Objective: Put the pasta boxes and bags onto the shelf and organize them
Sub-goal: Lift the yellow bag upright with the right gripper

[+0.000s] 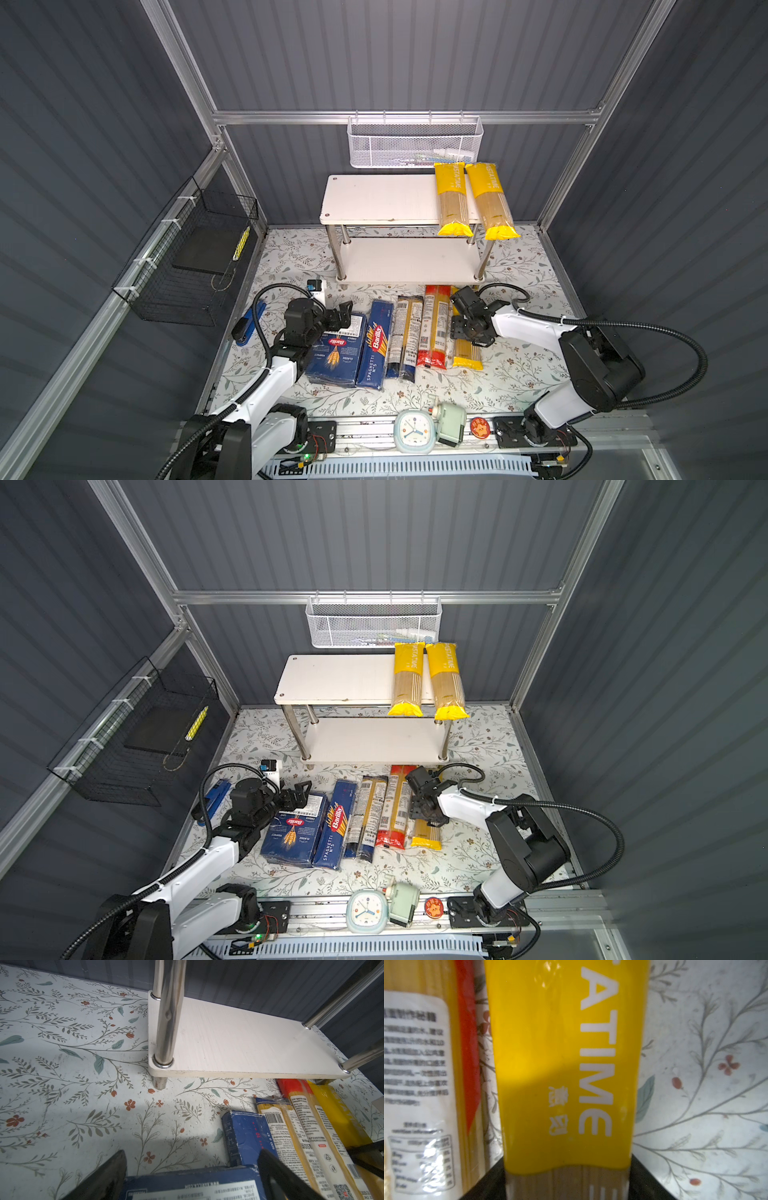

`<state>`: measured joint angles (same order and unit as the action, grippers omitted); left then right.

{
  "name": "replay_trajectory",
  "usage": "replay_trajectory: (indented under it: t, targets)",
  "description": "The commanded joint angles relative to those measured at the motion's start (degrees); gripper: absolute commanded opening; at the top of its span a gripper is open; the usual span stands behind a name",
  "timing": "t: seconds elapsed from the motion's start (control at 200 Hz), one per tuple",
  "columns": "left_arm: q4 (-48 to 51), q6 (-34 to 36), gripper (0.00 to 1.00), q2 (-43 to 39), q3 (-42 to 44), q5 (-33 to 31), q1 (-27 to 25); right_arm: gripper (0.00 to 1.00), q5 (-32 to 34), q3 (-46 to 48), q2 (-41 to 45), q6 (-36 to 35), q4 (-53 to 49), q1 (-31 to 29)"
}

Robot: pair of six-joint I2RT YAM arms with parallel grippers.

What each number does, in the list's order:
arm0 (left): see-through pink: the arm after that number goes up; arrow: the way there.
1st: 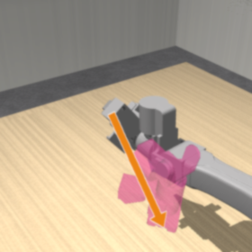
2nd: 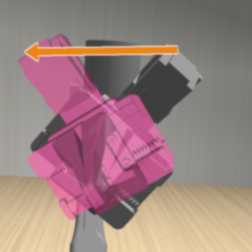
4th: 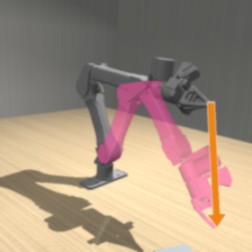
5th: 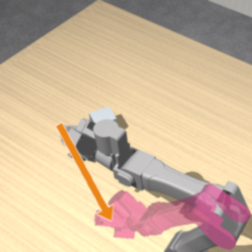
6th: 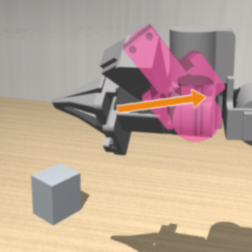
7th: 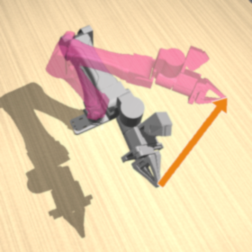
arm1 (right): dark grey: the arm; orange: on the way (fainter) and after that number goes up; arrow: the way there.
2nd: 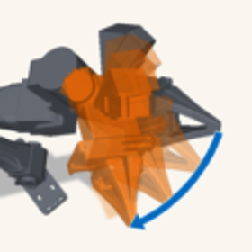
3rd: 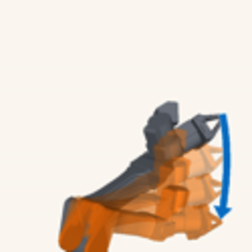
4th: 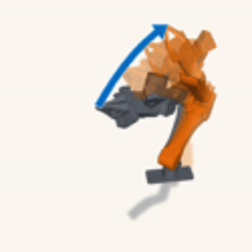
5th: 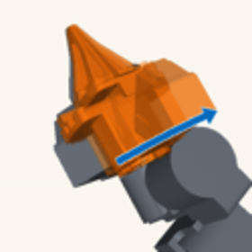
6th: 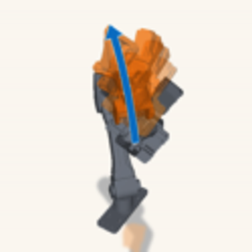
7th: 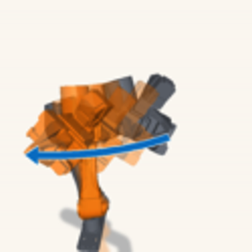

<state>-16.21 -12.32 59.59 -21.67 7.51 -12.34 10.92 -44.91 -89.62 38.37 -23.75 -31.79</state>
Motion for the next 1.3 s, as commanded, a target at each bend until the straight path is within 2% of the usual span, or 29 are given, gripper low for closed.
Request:
replay_trajectory:
  t: [0.0, 0.625, 0.876, 1.136, 1.296]
  targets:
    - [0.4, -0.2, 0.99, -0.7, -0.8, 0.2, -0.2, 0.70, -0.5, 2.2, 0.0, 1.7, -1.9, 0.3]
    - [0.6, -0.2, 0.99, -1.5, -0.7, 0.4, -0.2, 0.53, -0.1, 4.4, 4.8, 2.3, -1.1, 0.3]
    - [0.6, -0.2, 0.99, -1.4, -0.7, 0.4, -0.2, 0.40, 0.6, 6.2, 8.7, 2.1, 1.0, 0.3]
    - [0.7, -0.3, 0.99, -1.6, -0.6, 0.3, -0.2, 0.37, 0.2, 7.2, 12.5, 1.5, 1.1, 0.3]
    - [0.7, -0.3, 0.99, -1.5, -0.7, 0.3, -0.3, 0.35, -3.7, 8.9, 17.1, 1.0, 5.1, 0.2]
